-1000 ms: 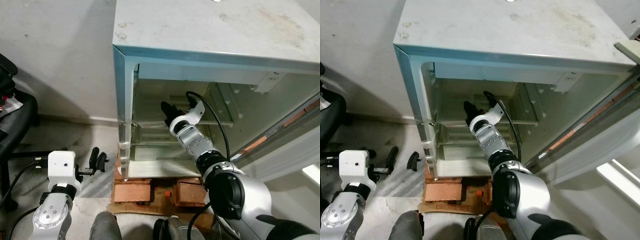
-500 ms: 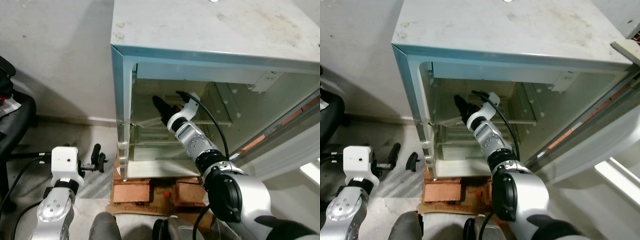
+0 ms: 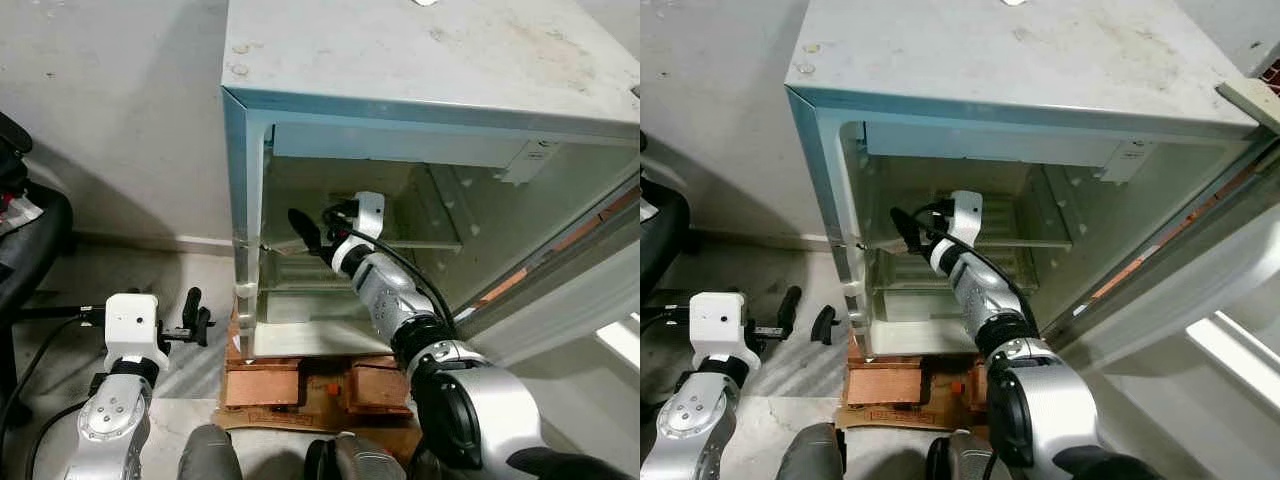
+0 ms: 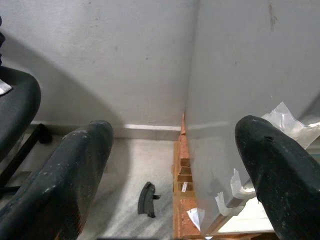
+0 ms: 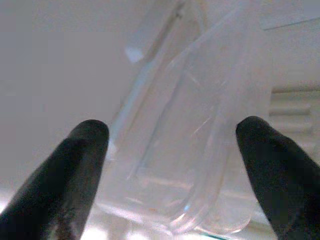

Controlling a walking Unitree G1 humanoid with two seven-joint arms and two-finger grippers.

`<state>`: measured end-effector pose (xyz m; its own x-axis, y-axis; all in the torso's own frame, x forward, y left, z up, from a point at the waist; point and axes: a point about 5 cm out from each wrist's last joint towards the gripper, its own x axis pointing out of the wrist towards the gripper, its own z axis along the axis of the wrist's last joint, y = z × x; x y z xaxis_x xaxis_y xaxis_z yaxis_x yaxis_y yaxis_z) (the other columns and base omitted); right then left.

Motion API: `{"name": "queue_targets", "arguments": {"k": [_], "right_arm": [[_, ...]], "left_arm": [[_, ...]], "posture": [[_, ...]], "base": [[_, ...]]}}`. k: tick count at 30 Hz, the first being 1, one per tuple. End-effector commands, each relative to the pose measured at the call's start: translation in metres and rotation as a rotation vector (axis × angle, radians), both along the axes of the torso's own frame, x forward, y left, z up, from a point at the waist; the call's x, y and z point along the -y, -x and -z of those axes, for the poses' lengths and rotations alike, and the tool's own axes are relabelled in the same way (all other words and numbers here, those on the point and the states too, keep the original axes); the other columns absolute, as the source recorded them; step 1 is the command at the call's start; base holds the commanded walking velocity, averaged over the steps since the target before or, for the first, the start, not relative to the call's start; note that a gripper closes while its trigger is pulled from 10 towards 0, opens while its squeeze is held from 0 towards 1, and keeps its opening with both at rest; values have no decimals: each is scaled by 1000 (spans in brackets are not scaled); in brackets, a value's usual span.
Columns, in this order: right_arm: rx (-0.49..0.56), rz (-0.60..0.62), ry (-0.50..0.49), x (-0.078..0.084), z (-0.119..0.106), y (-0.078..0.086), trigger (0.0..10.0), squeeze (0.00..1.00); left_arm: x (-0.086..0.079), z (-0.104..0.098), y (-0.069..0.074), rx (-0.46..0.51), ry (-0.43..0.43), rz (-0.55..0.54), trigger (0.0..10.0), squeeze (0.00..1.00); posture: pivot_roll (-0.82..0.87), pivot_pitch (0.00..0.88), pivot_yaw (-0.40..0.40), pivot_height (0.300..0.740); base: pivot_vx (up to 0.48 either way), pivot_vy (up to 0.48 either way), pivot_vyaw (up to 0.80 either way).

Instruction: Restocking fridge

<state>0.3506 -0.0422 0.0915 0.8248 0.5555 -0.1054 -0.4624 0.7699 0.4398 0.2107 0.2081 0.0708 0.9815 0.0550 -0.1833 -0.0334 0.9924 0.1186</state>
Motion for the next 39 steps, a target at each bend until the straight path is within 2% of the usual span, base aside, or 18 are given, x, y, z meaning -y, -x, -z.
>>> {"name": "queue_targets", "arguments": {"k": [1,6,7,9,10,11,12,18,21,22,24,30,35,39], "right_arm": [[-31,-27,46,-2,13,8,10000,1000],[-4,-98,177,-1,20,13,10000,1000],[20,-98,226,3,21,13,10000,851],[33,-95,248,4,20,12,10000,851],[40,-72,257,9,20,11,10000,216],[40,-72,257,9,20,11,10000,216],[37,-53,245,11,19,9,10000,0],[34,51,206,25,16,4,10000,0],[10,106,124,29,13,2,10000,0],[-2,137,53,31,10,0,10000,0],[-15,163,0,32,9,0,10000,0],[-5,174,-38,33,9,2,10000,0],[55,195,-71,44,0,0,10000,0],[103,192,-32,53,-4,0,10000,0]], "left_arm": [[2,3,1,-6,0,5,10000,0],[2,3,0,-5,-2,6,10000,0],[2,3,0,-6,-4,9,10000,0],[2,3,0,-6,-5,10,10000,0],[2,3,0,-7,-5,11,10000,0],[2,3,0,-7,-5,11,10000,0],[2,3,0,-8,-6,13,10000,0],[2,3,-1,-11,-10,20,10000,0],[1,3,-1,-14,-11,19,10000,0],[1,3,-1,-14,-12,18,10000,0],[1,3,-1,-14,-13,19,10000,0],[2,4,-1,-14,-12,20,10000,0],[3,5,-2,-14,-8,19,10000,0],[4,5,-2,-12,-6,18,10000,0]], "posture": [[199,127,-154,740],[194,126,-152,740],[189,125,-147,740],[189,125,-147,740],[188,124,-145,740],[188,124,-145,740],[188,124,-144,740],[186,126,-138,740],[189,126,-139,740],[189,126,-139,740],[188,124,-138,740],[184,123,-138,740],[175,120,-140,740],[171,119,-142,740]], "base": [[0,0,0],[0,0,0],[0,0,0],[0,0,0],[0,0,0],[0,0,0],[0,0,0],[0,0,0],[0,0,0],[0,0,0],[0,0,0],[0,0,0],[0,0,0],[0,0,0]]}}
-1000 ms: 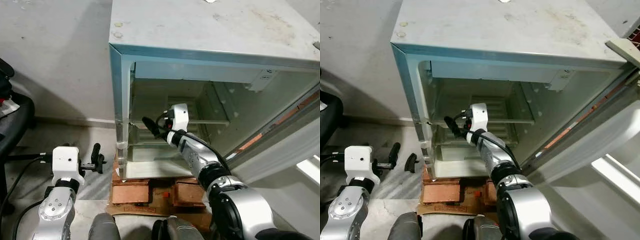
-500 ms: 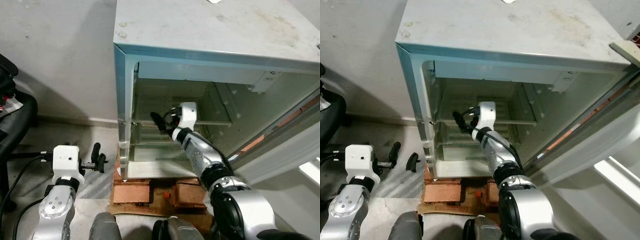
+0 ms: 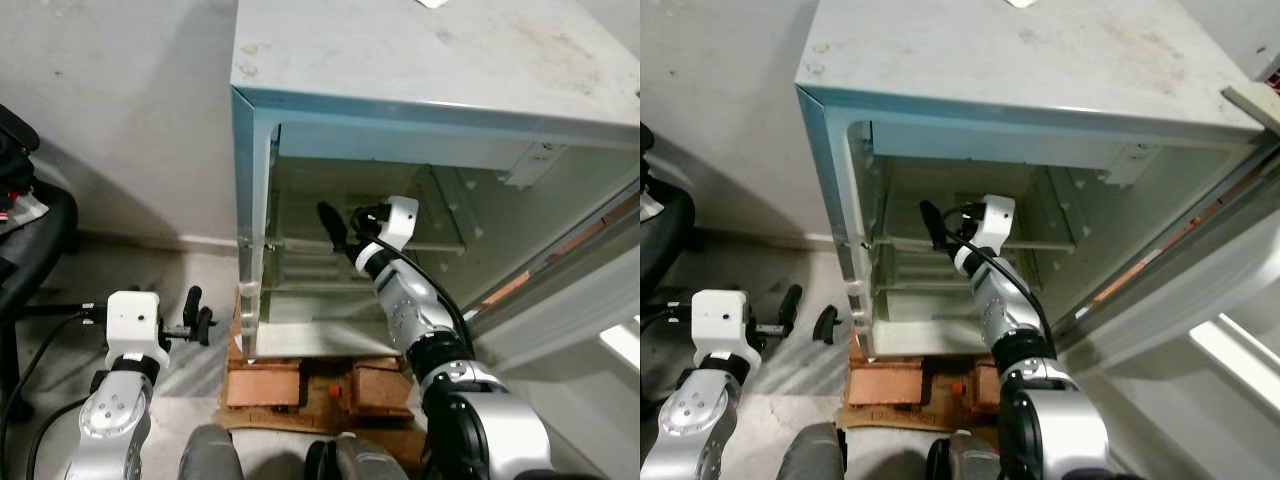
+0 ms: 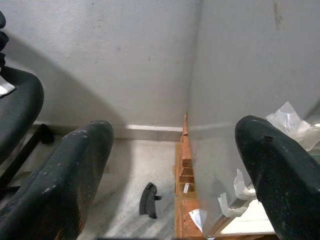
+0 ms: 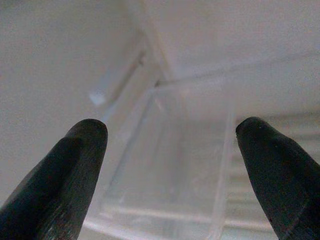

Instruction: Restocking fridge

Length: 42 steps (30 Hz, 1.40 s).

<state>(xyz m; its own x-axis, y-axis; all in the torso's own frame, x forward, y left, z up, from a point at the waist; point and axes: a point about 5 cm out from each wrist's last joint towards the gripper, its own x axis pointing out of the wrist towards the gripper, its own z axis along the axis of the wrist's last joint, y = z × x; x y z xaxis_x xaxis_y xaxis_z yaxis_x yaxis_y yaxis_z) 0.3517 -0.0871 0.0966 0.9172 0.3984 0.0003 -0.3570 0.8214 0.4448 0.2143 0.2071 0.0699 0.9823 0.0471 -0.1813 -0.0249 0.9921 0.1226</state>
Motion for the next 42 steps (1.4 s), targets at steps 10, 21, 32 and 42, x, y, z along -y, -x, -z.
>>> {"name": "queue_targets", "arguments": {"k": [10,21,32,42], "right_arm": [[63,45,97,28,1,17,10000,0],[87,76,131,39,1,40,10000,0],[93,119,168,50,-6,53,10000,0],[61,119,175,46,-4,57,10000,0]], "left_arm": [[0,3,0,-2,2,-17,10000,0],[-3,0,-8,11,20,-51,10000,0],[-1,1,-12,13,6,-38,10000,0],[-2,3,-11,8,3,-41,10000,0]], "posture": [[155,110,-144,740],[135,82,-134,740],[122,70,-128,740],[130,67,-132,740]], "base": [[0,0,0],[0,0,0],[-177,0,0],[-336,0,0]]}}
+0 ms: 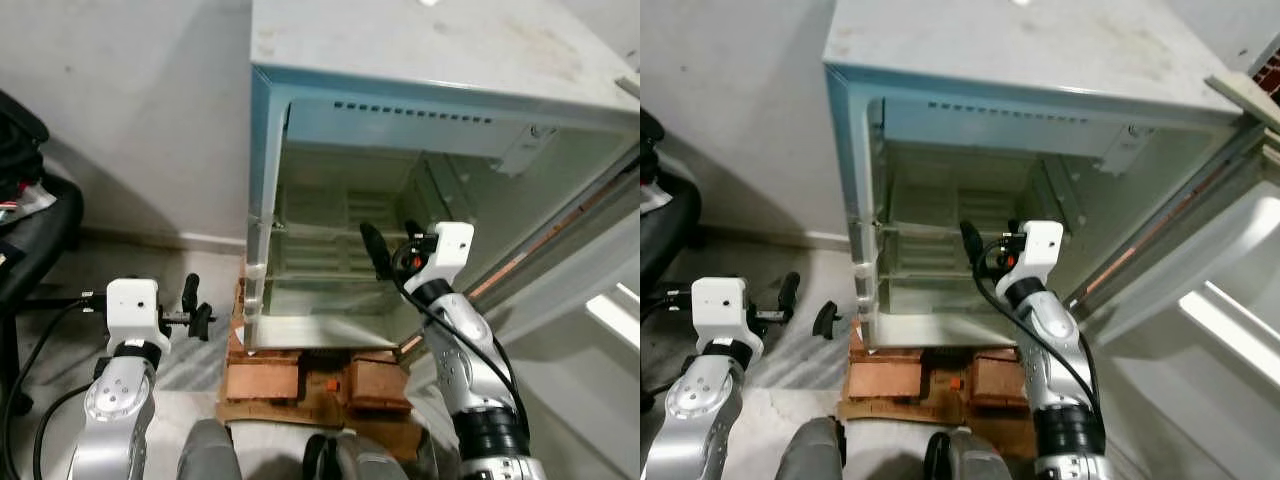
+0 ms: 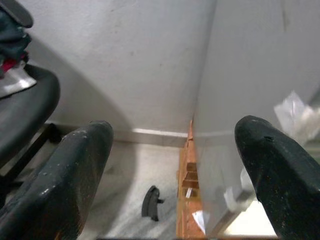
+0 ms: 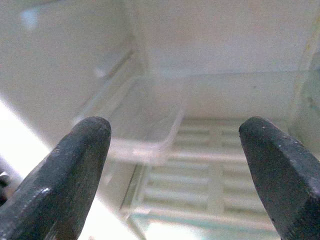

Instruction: Restocking fridge

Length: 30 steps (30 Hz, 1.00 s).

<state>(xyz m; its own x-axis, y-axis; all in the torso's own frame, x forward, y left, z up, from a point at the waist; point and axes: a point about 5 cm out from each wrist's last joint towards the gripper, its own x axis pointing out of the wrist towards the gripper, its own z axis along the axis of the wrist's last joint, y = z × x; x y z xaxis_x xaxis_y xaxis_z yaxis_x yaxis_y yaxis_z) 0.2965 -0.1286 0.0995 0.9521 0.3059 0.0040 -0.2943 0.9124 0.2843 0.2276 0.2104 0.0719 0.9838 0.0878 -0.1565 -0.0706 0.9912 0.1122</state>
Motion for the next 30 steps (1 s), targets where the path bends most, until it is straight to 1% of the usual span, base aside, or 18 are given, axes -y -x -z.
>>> {"name": "queue_targets", "arguments": {"k": [1,13,15,16,18,19,21,23,24,26,28,29,30], "right_arm": [[-6,20,15,5,-1,2,10000,0],[-15,43,15,6,0,2,10000,0],[-17,68,13,7,1,0,10000,0],[-13,81,11,9,0,-1,10000,0],[-12,83,10,9,-1,-1,10000,0],[-12,99,5,11,0,-2,10000,0],[-13,121,9,15,0,-3,10000,0],[-9,128,17,17,-1,-4,10000,0],[-5,134,29,20,-2,-4,10000,0],[-4,137,34,21,-1,-3,10000,0],[-6,150,56,26,0,0,10000,0],[-15,152,73,31,2,4,10000,0],[-24,161,76,34,4,6,10000,0]], "left_arm": [[1,5,3,-18,-6,1,10000,0],[0,6,-1,-28,-27,19,10000,0],[2,6,-7,-27,-34,32,10000,0],[3,4,-12,-20,-35,45,10000,0],[4,4,-14,-18,-36,48,10000,0],[6,3,-21,-12,-44,69,10000,0],[9,1,-31,-3,-59,99,10000,0],[11,-2,-38,6,-77,118,10000,0],[14,-5,-44,14,-93,138,10000,0],[15,-5,-47,17,-102,152,10000,0],[18,-6,-51,17,-100,178,10000,0],[21,-6,-52,18,-105,211,10000,0],[23,-5,-52,20,-112,234,10000,0]], "posture": [[130,66,-131,740],[123,59,-113,740],[117,37,-94,740],[112,28,-83,740],[112,28,-83,740],[97,10,-66,740],[88,0,-52,740],[81,0,-45,740],[74,0,-31,740],[74,0,-23,740],[59,0,12,740],[56,0,17,740],[42,0,41,740]], "base": [[-364,0,0],[-366,0,0],[-368,0,0],[-364,0,0],[-364,0,0],[-330,0,0],[-165,0,0],[0,0,0],[0,0,0],[0,0,0],[0,0,0],[0,0,0],[0,0,0]]}}
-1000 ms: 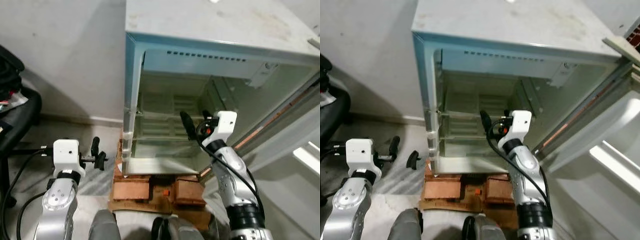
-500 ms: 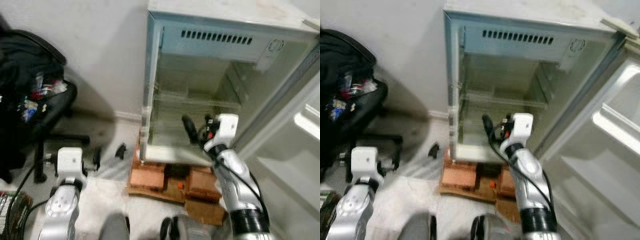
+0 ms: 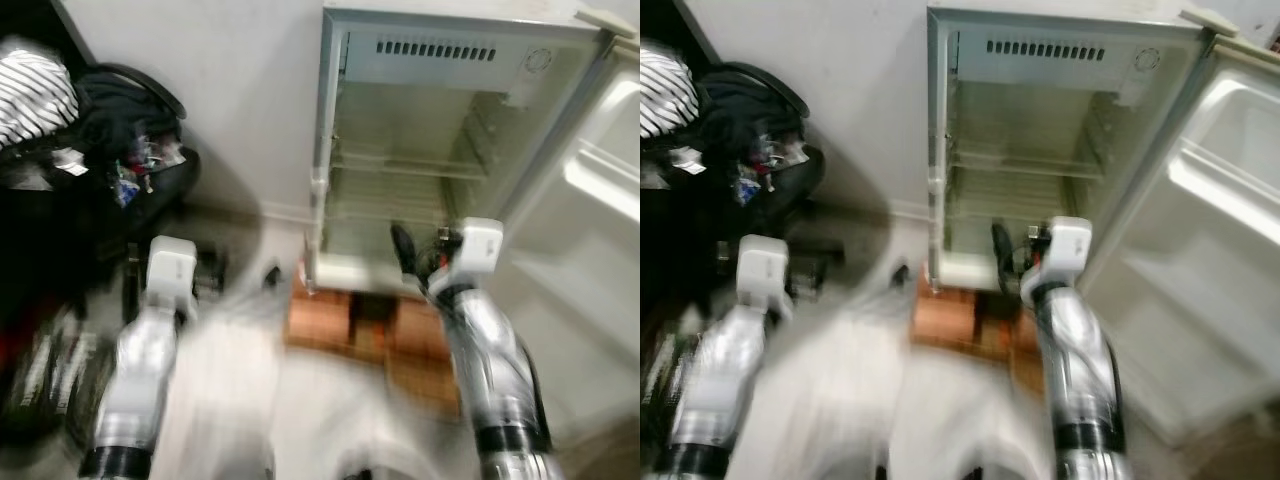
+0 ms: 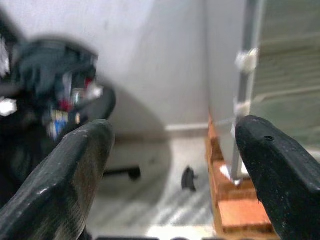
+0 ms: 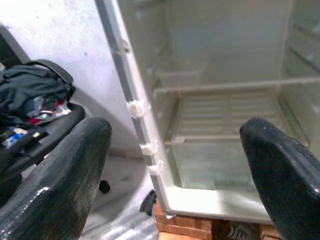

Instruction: Restocking fridge

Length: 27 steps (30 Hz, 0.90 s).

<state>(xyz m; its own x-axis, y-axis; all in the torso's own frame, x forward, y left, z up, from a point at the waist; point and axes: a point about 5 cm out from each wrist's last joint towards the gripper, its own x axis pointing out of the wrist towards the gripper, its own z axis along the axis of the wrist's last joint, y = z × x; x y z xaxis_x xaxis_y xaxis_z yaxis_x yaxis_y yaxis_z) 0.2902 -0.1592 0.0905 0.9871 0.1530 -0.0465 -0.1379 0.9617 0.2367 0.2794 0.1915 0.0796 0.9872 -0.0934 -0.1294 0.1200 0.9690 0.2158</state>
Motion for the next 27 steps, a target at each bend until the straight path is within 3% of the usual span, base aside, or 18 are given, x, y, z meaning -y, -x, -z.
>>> {"name": "queue_targets", "arguments": {"k": [1,4,9,21,27], "right_arm": [[7,12,18,6,-3,1,10000,0],[-9,27,60,15,3,8,10000,0],[-9,64,59,21,5,15,10000,0],[-18,213,10,18,7,25,10000,0],[2,133,36,10,1,22,10000,0]], "left_arm": [[5,4,-1,-7,-14,50,10000,0],[7,10,-5,-35,-33,97,10000,0],[10,11,-10,-30,-46,123,10000,0],[5,20,-5,-9,-23,64,10000,0],[1,19,-4,11,-21,17,10000,0]], "posture": [[42,0,41,740],[-10,0,106,740],[-38,0,105,740],[-42,0,-10,740],[-4,0,-71,740]], "base": [[0,0,0],[0,0,0],[0,0,0],[0,0,0],[0,0,0]]}}
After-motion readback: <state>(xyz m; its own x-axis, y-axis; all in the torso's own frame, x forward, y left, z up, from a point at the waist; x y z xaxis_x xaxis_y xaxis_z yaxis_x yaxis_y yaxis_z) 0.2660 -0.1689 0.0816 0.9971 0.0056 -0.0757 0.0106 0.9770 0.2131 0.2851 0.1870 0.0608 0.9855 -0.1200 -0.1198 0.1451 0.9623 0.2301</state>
